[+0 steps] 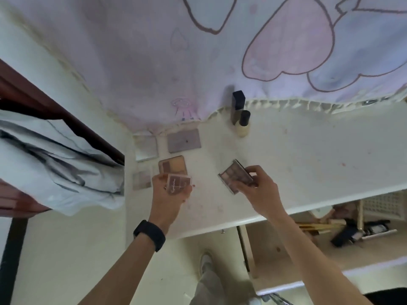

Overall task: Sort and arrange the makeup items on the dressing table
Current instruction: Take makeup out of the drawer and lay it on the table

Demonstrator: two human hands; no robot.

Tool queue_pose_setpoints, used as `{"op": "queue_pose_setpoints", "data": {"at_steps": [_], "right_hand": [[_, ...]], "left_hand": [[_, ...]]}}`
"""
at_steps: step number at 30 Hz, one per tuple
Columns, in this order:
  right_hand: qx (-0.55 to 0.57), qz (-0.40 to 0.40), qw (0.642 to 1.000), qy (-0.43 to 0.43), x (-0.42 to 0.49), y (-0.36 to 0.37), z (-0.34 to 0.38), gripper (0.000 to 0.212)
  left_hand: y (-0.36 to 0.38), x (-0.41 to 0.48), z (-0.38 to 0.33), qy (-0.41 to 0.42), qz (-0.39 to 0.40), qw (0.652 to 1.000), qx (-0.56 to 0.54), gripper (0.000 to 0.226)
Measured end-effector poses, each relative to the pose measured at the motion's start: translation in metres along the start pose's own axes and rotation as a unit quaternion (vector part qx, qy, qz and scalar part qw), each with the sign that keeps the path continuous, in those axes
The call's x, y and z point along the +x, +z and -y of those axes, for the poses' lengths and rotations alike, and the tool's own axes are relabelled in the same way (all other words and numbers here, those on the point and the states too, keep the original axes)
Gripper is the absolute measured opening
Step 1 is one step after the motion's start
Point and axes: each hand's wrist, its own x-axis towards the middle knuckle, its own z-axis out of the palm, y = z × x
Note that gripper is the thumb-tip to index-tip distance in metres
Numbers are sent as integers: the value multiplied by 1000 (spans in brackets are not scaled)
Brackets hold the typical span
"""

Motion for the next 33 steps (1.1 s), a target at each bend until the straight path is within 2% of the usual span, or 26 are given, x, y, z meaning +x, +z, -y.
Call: {"op": "queue_pose_setpoints", "data": {"at_steps": [5,9,14,21,25,28,33], "right_hand": [[-52,76,995,-26,50,52,37,24],[-110,56,992,3,72,68,43,46],[-175,26,984,-34,77,78,42,48],[-241,31,969,-53,79,89,47,55],[-249,11,967,-43,75,91,44,50],[-227,-8,972,-53,70,91,38,51],[-161,-51,979,-114,39,87,21,43]], "left_hand": [[-46,18,-1,-21,-13,999,-43,46],[-61,24,-4,-31,-13,998,-51,53],[-65,30,-4,-45,-11,998,-43,54],[-68,31,2,-34,4,999,2,41],[-75,25,7,-28,6,999,26,33],[-84,17,14,-32,-16,999,35,36],[-102,3,30,-36,-75,993,79,40]]}}
